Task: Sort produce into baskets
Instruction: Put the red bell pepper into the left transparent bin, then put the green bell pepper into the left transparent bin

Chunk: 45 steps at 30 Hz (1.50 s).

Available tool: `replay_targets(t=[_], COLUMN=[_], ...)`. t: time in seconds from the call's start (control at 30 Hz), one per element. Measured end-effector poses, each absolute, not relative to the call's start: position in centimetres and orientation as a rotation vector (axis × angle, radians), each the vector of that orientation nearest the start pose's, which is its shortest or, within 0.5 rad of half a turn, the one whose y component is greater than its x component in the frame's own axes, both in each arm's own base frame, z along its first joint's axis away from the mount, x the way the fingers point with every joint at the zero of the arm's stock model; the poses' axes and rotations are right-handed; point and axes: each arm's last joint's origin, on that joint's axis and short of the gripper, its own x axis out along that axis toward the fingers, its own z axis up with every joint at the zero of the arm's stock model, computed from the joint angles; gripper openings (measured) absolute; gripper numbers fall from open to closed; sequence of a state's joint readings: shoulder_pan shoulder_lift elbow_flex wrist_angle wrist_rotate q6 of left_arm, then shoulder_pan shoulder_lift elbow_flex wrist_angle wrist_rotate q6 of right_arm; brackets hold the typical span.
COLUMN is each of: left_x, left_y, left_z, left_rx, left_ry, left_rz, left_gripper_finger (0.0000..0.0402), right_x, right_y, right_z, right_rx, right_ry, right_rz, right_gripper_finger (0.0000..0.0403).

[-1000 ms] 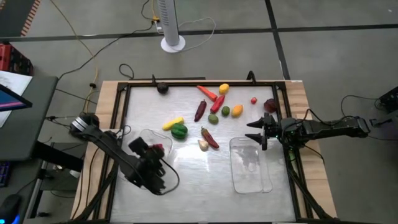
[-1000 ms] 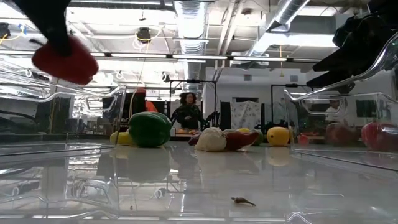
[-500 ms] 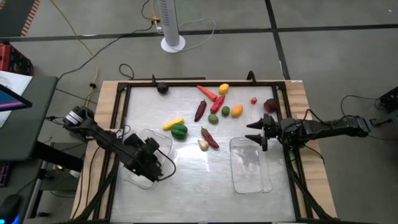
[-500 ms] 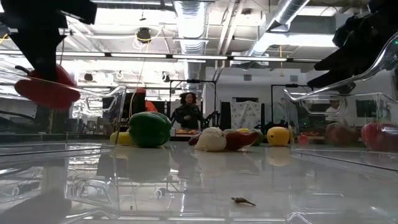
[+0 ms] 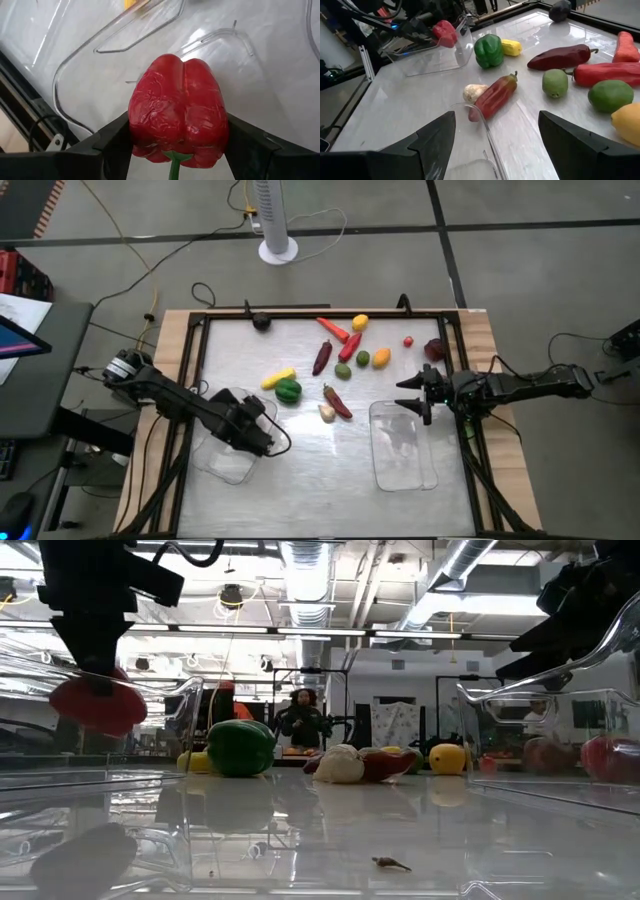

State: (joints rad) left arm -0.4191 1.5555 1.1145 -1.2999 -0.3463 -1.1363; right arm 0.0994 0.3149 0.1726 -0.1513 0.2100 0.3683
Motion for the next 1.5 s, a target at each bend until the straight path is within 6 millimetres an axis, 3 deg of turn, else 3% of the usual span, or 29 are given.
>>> replay_targets(t=[0.17, 0.43, 0.7, 0.83, 1.03, 1.27, 1.5], left_x=[22.7, 23.1, 23.1, 23.2, 24.2, 25.2, 27.4], left_y=[-8.9, -9.1, -9.3, -9.3, -9.2, -7.3, -3.9], left_z=[22.5, 22.5, 22.5, 24.4, 27.4, 28.3, 28.3], left_rx=[-0.14, -0.182, -0.246, -0.258, -0.245, -0.253, -0.288], left_ry=[1.358, 1.349, 1.397, 1.437, 1.344, 1.319, 1.241], left_rz=[0.813, 0.755, 0.721, 0.727, 0.716, 0.727, 0.712], left_gripper_finger=[0.0243, 0.0248, 0.0339, 0.0364, 0.0367, 0.0368, 0.0368], right_x=[11.2, 11.2, 11.2, 11.2, 11.2, 11.2, 11.2], right_y=[0.5, 0.5, 0.5, 0.5, 0.5, 0.5, 0.5], right_z=[18.2, 18.2, 18.2, 18.2, 18.2, 18.2, 18.2], right_rx=[0.32, 0.317, 0.317, 0.317, 0.318, 0.317, 0.317], right_ry=[0.268, 0.269, 0.269, 0.27, 0.268, 0.272, 0.272], right_rz=[-0.162, -0.163, -0.163, -0.163, -0.163, -0.163, -0.163], right_gripper_finger=[0.031, 0.031, 0.031, 0.031, 0.031, 0.031, 0.031])
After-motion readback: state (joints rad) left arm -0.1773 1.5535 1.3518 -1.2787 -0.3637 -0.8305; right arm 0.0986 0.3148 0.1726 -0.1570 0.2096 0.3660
